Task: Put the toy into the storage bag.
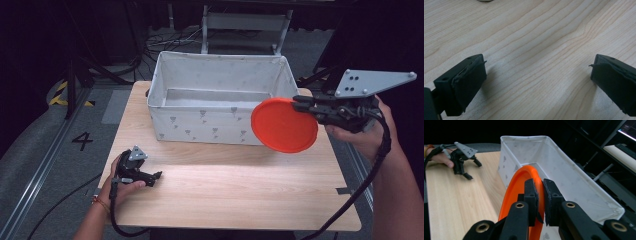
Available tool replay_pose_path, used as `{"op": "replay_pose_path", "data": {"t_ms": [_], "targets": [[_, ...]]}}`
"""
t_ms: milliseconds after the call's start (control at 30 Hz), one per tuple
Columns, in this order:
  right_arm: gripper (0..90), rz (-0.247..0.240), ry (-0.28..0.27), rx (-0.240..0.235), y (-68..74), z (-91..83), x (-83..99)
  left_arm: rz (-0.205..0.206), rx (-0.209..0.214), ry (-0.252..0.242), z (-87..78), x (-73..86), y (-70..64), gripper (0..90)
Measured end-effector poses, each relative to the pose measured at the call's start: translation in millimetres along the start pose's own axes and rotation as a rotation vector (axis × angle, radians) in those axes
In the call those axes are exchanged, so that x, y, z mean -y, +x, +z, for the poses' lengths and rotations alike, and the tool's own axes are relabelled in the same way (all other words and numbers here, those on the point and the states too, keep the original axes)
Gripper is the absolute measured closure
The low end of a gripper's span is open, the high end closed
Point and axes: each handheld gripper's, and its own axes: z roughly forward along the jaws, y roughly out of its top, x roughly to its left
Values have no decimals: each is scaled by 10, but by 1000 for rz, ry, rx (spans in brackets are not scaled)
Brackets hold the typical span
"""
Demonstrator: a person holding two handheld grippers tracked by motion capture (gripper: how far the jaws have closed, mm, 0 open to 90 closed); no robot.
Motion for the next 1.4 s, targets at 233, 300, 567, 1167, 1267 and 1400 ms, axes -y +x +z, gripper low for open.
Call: {"op": "replay_pose_path", "data": {"t_ms": [233, 300, 567, 1167, 1267, 1400], "targets": [[823, 18, 6, 43, -247, 11, -153, 0, 0, 0, 0, 0, 0, 5], [823, 23, 11, 57, -316, 37, -182, 0, 0, 0, 0, 0, 0, 5], [823, 30, 19, 99, -541, 188, -359, 0, 0, 0, 0, 0, 0, 5], [823, 92, 66, 102, -1060, 982, -294, -6, 17, 6, 3, -1, 1, 4], [823, 95, 76, 105, -1118, 1067, -258, -8, 17, 3, 5, 0, 0, 4], [823, 97, 87, 97, -1175, 1154, -206, -8, 17, 3, 4, -1, -1, 4]]}}
